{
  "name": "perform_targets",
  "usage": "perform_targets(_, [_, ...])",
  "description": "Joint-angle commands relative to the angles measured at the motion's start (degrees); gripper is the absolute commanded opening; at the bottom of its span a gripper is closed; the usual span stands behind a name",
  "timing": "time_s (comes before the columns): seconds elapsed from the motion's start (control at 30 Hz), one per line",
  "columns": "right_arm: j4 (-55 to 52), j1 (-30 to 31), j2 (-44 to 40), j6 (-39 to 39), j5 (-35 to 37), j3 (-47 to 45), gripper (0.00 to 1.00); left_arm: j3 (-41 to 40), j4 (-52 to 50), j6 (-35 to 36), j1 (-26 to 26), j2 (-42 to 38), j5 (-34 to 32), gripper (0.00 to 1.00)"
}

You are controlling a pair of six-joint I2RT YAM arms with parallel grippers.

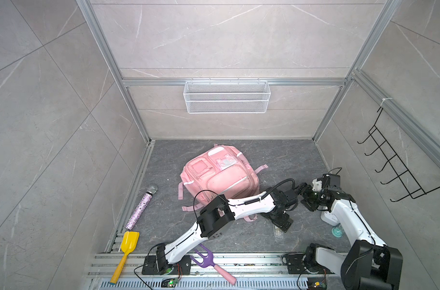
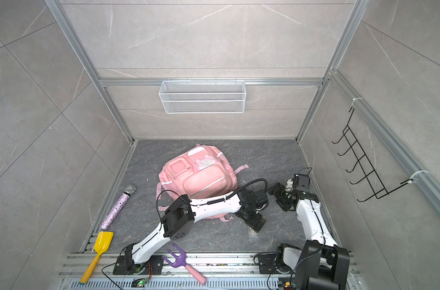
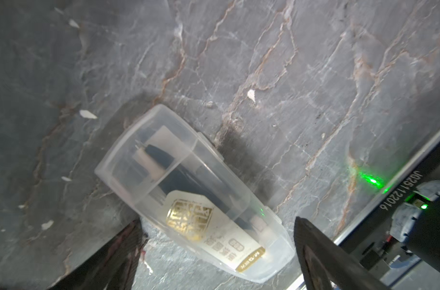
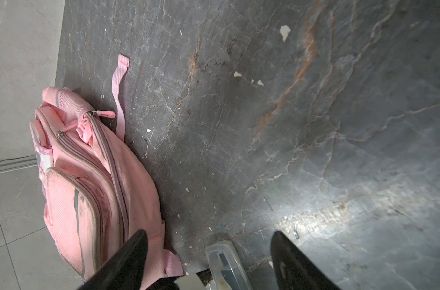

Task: Pack books, pencil case, and school supplies into a backpack
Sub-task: Rotate the loose stationery at the center of the table.

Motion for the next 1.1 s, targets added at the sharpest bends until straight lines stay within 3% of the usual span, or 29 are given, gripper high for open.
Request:
perform_targets(0.0, [0.4,-0.4,-0.4,0.2,-1.0,-0.1,0.79,1.6,-5.2,1.5,-0.8,1.9,-3.9,0.96])
perform_targets(0.23, [1.2,-0.5,-0.1,1.1,-1.9,0.0,0.79,2.4,-10.0,2.2,-0.5,2.7,-12.2,0.86])
perform_targets(0.37, [1.1,-0.6,-0.2,0.9,-2.2,-0.2,0.79,-0.1,-9.0,1.9,0.2,1.0,-13.4,0.84])
perform_targets(0.67, [-0.9,-0.5,-1.1,-0.7,0.7,-2.3,0.79,-10.2,2.5,0.8,2.7,-4.4,-5.1,0.69])
perform_targets(1.07, [-0.1,-0.5,-0.4,-0.4,0.4,-2.6,0.78,-12.1,6.1,6.9,2.5,-7.0,-1.5,0.68])
